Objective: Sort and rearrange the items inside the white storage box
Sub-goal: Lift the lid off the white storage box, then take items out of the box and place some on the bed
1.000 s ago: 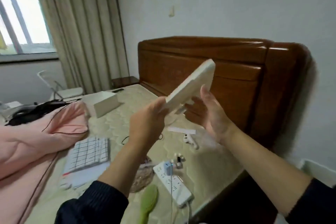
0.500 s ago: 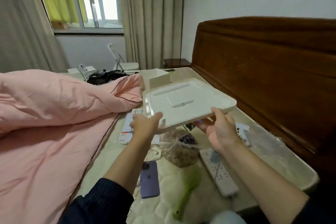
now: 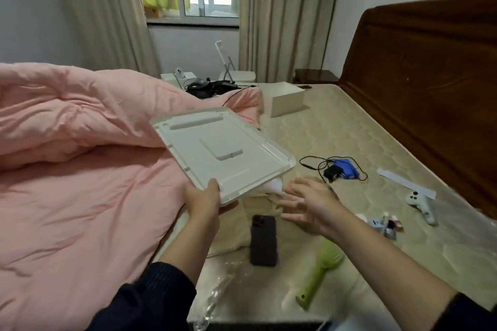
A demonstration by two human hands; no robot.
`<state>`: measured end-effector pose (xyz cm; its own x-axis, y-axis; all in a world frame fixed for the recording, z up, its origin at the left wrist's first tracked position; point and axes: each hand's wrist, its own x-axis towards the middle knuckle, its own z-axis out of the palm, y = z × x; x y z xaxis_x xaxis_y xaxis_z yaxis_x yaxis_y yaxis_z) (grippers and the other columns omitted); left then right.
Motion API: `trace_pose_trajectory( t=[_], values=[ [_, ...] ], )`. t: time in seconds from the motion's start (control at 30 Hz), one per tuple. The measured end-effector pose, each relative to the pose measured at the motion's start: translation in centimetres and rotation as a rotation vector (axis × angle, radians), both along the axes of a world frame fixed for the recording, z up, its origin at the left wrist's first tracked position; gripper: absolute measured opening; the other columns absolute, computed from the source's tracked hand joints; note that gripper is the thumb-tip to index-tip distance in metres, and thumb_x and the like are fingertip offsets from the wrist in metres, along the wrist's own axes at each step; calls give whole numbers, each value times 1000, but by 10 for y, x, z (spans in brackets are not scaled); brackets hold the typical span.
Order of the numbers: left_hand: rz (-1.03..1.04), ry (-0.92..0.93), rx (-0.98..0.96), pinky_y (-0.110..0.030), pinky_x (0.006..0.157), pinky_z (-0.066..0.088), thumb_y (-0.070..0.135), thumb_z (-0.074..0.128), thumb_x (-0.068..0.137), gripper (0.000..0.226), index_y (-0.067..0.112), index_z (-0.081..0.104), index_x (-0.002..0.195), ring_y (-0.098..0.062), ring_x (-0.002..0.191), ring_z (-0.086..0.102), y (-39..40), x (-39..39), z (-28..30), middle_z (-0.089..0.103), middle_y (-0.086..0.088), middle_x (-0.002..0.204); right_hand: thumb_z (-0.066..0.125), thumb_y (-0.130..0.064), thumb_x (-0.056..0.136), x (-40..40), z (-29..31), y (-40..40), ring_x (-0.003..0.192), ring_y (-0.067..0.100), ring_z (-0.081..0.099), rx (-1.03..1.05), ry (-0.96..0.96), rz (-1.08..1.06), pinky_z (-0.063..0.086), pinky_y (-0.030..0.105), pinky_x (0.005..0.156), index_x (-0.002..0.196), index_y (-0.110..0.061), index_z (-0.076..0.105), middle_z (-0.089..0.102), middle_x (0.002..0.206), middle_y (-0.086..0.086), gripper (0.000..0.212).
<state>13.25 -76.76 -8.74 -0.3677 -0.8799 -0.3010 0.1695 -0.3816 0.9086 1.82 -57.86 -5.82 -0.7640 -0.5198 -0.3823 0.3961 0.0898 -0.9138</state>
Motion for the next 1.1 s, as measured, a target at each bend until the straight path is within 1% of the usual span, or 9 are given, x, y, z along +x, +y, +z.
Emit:
trace_pose_trajectory(
  t=[0.23,0.3,0.37,0.47,0.57,0.67,0.8,0.93,1.1],
  values=[
    [63,-230,187,-49,56,63,2,60,96,42,5,46,135,-37,93,67,-23,23,-69,56,-13,129,61,-17,104,19,-36,0,108,31,74,221,147,231,62,42,73,130,-20,62,69,127,6,26],
    [-8,-403,216,-53,76,64,1,60,96,55,5,37,146,-41,109,63,-21,21,-72,50,-14,140,59,-18,105,14,-41,6,104,29,75,238,165,229,63,42,76,130,-21,63,69,126,5,25],
    [-57,-690,89,-58,114,43,6,62,96,73,-2,25,158,-47,141,42,-17,14,-69,33,-25,160,59,-18,105,8,-45,16,101,27,75,257,181,209,63,42,76,128,-22,64,69,126,4,24],
    [-24,-868,-49,-48,122,23,10,71,88,90,3,16,159,-42,142,29,7,-10,-44,21,-23,161,58,-17,105,-1,-48,40,95,24,75,267,180,142,62,40,71,123,-23,66,70,123,4,21],
    [-149,-798,-319,-47,116,28,23,73,87,84,13,25,155,-39,137,32,39,-45,-32,25,-18,155,60,-20,105,-13,-47,73,88,21,76,259,211,13,63,39,70,118,-24,69,74,114,2,16],
    [-296,-568,-527,-48,107,43,31,67,94,42,18,57,133,-37,130,47,77,-79,-26,52,-12,140,59,-23,106,-28,-42,117,68,17,67,223,257,-201,58,36,66,107,-15,67,71,93,3,12],
    [-529,-244,-601,-25,67,48,32,65,99,12,21,67,98,-17,89,67,145,-109,-16,70,5,93,57,-27,104,-45,-38,191,56,14,49,254,365,-495,44,34,62,79,-18,57,53,64,-2,27],
    [-754,-178,-651,-23,64,49,30,66,99,15,18,68,90,-12,73,61,206,-133,-22,70,2,82,54,-35,101,-61,-51,257,59,19,43,401,391,-645,38,37,63,71,-20,50,44,63,1,34],
    [-918,-150,-666,-31,73,53,21,65,99,5,19,69,97,-15,81,65,265,-159,-30,71,1,91,56,-34,101,-83,-93,302,62,21,53,539,335,-674,47,38,65,72,-14,59,55,66,3,36]
  ],
)
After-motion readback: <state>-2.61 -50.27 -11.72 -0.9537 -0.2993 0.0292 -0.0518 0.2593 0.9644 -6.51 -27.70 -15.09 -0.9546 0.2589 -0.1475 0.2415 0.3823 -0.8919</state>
